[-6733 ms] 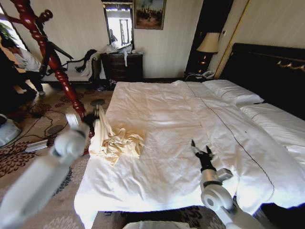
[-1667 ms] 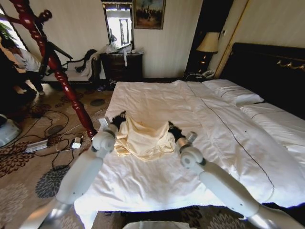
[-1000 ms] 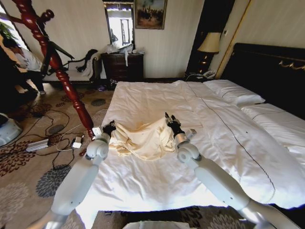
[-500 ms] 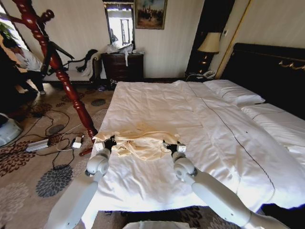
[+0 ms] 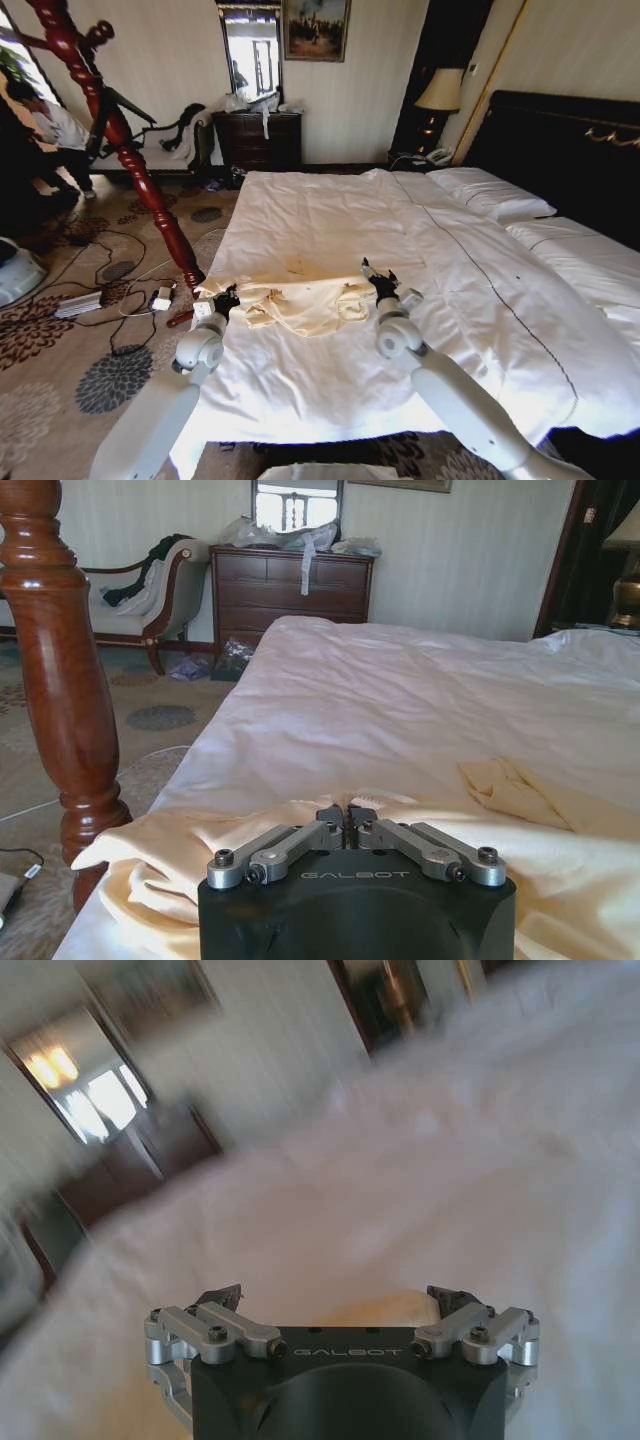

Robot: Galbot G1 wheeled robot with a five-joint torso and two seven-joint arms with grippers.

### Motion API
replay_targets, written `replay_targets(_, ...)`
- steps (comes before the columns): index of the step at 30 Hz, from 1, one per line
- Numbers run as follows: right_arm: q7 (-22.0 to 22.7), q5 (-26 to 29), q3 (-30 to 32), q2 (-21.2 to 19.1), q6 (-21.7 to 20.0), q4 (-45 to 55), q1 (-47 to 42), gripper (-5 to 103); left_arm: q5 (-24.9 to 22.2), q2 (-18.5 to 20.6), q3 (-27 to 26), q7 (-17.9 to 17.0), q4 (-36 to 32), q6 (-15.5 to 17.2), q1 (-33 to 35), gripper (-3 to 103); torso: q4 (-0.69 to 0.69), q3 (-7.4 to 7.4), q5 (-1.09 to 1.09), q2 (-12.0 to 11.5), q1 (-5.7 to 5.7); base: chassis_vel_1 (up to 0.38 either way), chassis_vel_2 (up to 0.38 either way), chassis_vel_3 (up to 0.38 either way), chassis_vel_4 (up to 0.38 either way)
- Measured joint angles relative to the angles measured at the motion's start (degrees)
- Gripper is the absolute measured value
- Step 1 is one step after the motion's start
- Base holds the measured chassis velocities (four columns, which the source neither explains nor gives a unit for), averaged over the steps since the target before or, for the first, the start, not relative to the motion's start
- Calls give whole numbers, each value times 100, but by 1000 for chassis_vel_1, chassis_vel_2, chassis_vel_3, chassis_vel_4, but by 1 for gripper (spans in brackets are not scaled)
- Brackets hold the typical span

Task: Pick up the clothes from the bed and hang them on the clothes hanger.

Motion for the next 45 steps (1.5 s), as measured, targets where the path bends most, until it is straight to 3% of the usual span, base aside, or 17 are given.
replay_targets(2,774,909,35,-63,-1005,221,-15,100,4,-20,18,-7,7,4,-1,2,1,0,-2,0,0,0,0,0,0)
replay_targets(3,1019,1185,55,-47,-1219,296,-11,100,7,-32,18,-8,7,4,1,2,1,0,-2,0,0,0,0,0,0)
replay_targets(10,1706,1690,150,149,-1423,210,119,100,13,-25,-79,-11,-39,6,92,2,3,0,-2,0,0,0,0,0,0)
replay_targets(14,1883,1606,186,186,-1407,102,83,100,11,10,-120,-13,-51,6,117,2,3,0,-2,0,0,0,0,0,0)
replay_targets(18,1793,372,298,231,-953,-146,-85,100,5,30,-136,-13,-59,8,129,2,2,0,-1,0,0,0,0,0,0)
replay_targets(24,1755,148,444,144,-867,-39,-280,100,4,10,-91,-16,-59,22,104,2,2,0,-2,0,0,0,0,0,0)
replay_targets(29,1315,204,675,228,-363,273,-777,100,-13,-18,-184,-33,-29,28,42,2,1,0,-2,0,0,0,0,0,0)
replay_targets(30,1052,167,727,294,-108,309,-931,100,-24,-24,-222,-36,-7,28,21,2,2,0,-2,0,0,0,0,0,0)
replay_targets(33,-562,-552,816,588,1161,251,-1535,100,-127,-36,-383,-44,122,28,-108,2,1,0,-1,0,0,0,0,0,0)
replay_targets(34,-562,-552,816,588,1161,251,-1535,100,-127,-36,-383,-44,122,28,-108,2,1,0,-1,0,0,0,0,0,0)
replay_targets(36,-1582,-1087,813,656,1644,96,-1730,100,-196,-28,-429,-55,216,27,-202,2,0,0,-1,0,0,0,0,0,0)
replay_targets(38,-2195,-1485,789,660,1884,-81,-1696,100,-259,-15,-440,-77,257,27,-256,2,0,0,-2,0,0,0,0,0,0)
replay_targets(41,-2059,-1663,778,659,1773,-147,-1580,100,-281,-9,-446,-85,262,29,-265,2,2,0,-1,0,0,0,0,0,0)
replay_targets(42,-1609,-1635,781,664,1556,-138,-1470,100,-289,-8,-460,-86,261,32,-264,2,5,0,-3,0,1,0,0,0,0)
replay_targets(43,-1609,-1635,781,664,1556,-138,-1470,100,-289,-8,-460,-86,261,32,-264,2,5,0,-3,0,1,0,0,0,0)
replay_targets(45,-1050,-1169,802,586,1267,49,-1530,100,-297,-11,-548,-87,255,36,-235,2,6,0,-3,-1,2,0,0,0,0)
